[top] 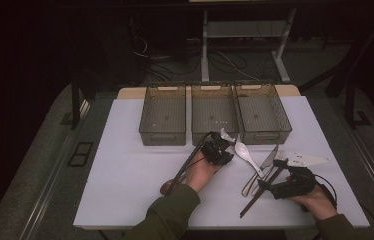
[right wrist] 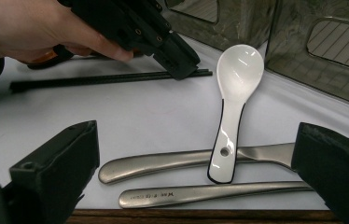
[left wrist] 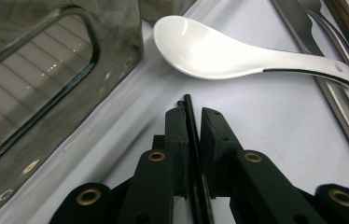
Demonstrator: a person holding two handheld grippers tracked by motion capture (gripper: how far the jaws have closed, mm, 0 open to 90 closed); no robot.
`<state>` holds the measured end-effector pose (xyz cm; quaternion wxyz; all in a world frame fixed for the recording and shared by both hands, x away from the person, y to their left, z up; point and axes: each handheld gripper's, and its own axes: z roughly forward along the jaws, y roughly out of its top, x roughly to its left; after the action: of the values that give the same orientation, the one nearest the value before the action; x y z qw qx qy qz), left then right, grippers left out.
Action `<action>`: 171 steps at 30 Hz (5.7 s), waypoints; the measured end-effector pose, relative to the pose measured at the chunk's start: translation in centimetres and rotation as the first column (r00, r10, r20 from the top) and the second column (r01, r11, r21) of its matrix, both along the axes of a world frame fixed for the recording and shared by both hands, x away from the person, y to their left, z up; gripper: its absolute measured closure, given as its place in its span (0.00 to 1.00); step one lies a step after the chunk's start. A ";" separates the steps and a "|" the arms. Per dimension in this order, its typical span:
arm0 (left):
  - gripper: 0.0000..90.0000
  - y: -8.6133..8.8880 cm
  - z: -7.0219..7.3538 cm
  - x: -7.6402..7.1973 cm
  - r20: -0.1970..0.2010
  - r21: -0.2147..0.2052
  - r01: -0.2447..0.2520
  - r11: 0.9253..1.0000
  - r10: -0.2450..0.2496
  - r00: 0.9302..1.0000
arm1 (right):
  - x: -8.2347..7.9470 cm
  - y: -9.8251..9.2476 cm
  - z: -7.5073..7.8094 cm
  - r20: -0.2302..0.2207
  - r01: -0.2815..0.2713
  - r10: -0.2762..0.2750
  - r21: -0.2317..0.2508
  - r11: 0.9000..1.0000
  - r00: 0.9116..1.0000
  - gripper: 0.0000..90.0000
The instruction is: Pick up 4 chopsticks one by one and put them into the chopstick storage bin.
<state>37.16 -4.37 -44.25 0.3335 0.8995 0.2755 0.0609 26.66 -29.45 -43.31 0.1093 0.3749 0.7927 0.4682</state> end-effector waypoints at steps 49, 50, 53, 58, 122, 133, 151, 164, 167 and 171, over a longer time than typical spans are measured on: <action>0.36 10.9 3.8 -6.1 0.064 -0.298 0.094 0.950 -0.079 0.995 | -0.3 -0.2 -0.1 -0.005 -0.020 0.020 0.016 1.000 1.000 0.01; 0.36 11.1 3.8 -6.2 0.061 -0.305 0.092 0.948 -0.077 0.995 | -0.3 -0.2 -0.1 -0.005 -0.020 0.020 0.016 1.000 1.000 0.01; 0.35 11.8 3.7 -6.5 0.058 -0.321 0.081 0.944 -0.066 0.996 | -0.4 -0.2 -0.2 -0.003 -0.023 0.023 0.016 1.000 1.000 0.01; 0.32 12.9 3.3 -7.0 0.053 -0.325 0.065 0.943 -0.051 0.997 | -0.5 0.1 -0.4 0.004 -0.036 0.036 0.008 0.999 0.999 0.01; 0.93 12.0 -0.2 -7.7 -0.021 -0.060 0.008 0.998 -0.010 1.000 | -0.6 0.1 -0.4 0.016 -0.032 0.032 -0.005 0.999 0.999 0.01; 0.94 12.0 -0.2 -7.8 -0.039 -0.072 -0.015 0.997 0.012 0.999 | -0.6 0.0 -0.4 0.016 -0.029 0.029 -0.004 1.000 0.999 0.01; 0.94 12.5 1.2 -7.9 -0.041 -0.102 -0.012 0.995 0.008 0.999 | -0.6 0.0 -0.4 0.017 -0.030 0.030 -0.004 1.000 0.999 0.01; 0.94 13.9 3.0 -7.6 -0.017 -0.143 0.001 0.990 -0.003 1.000 | -0.6 -0.1 -0.4 0.020 -0.031 0.031 -0.003 1.000 0.999 0.01; 0.94 14.3 3.5 -7.7 -0.004 -0.153 0.013 0.988 -0.014 1.000 | -0.6 -0.1 -0.4 0.019 -0.031 0.031 -0.003 1.000 0.999 0.01; 0.94 15.0 4.1 -7.6 0.019 -0.162 0.021 0.986 -0.018 1.000 | -0.6 -0.1 -0.4 0.019 -0.032 0.032 -0.004 0.999 0.999 0.01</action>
<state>29.54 10.64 -40.12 0.4088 0.8715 0.2677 0.0426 26.11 -29.55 -43.68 0.1102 0.3575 0.7982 0.4721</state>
